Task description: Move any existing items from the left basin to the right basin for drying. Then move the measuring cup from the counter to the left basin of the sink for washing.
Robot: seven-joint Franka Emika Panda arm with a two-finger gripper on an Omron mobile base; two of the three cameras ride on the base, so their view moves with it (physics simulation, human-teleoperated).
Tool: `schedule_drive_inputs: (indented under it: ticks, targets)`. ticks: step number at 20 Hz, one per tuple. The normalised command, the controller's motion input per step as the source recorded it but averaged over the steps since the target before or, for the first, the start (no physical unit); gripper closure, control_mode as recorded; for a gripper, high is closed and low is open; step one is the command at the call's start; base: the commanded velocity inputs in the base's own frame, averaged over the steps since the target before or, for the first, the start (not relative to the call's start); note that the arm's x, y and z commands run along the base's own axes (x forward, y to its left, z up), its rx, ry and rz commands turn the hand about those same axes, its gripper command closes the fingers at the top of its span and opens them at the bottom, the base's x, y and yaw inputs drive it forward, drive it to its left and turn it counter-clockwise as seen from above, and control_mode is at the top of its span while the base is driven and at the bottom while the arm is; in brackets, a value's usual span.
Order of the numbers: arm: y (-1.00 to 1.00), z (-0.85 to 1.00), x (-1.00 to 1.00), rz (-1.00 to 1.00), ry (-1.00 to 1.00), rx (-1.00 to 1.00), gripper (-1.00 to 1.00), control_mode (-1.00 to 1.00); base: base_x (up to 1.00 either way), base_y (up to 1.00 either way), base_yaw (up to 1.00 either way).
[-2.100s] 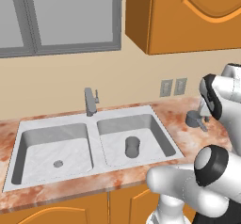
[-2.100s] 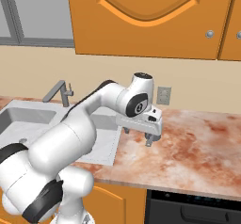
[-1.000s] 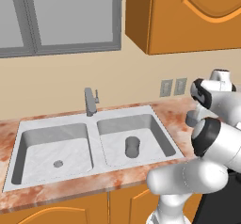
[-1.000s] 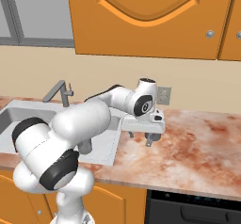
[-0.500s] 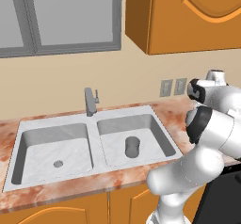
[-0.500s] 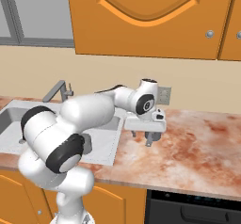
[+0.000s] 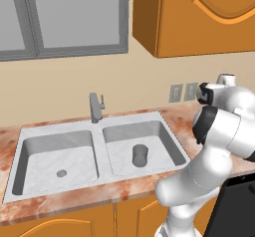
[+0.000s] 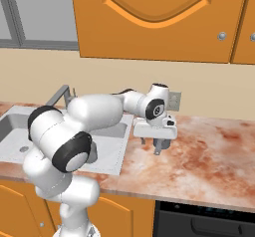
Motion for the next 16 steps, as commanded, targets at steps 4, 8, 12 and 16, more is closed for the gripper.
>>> schedule_drive_inputs:
  ticks: [4,8,12,16]
  targets:
    - [-0.01,-0.07,0.06,0.0,0.0,0.0,-1.0,-1.0,0.0,0.0,0.0]
    - [-0.05,-0.07,0.1,0.0,0.0,0.0,-1.0,-1.0,0.0,0.0,0.0]
    - [-0.05,-0.09,0.12,0.0,0.0,0.0,-1.0,-1.0,0.0,0.0,0.0]
    - [-0.05,-0.1,0.14,0.0,0.0,0.0,-1.0,-1.0,0.0,0.0,0.0]
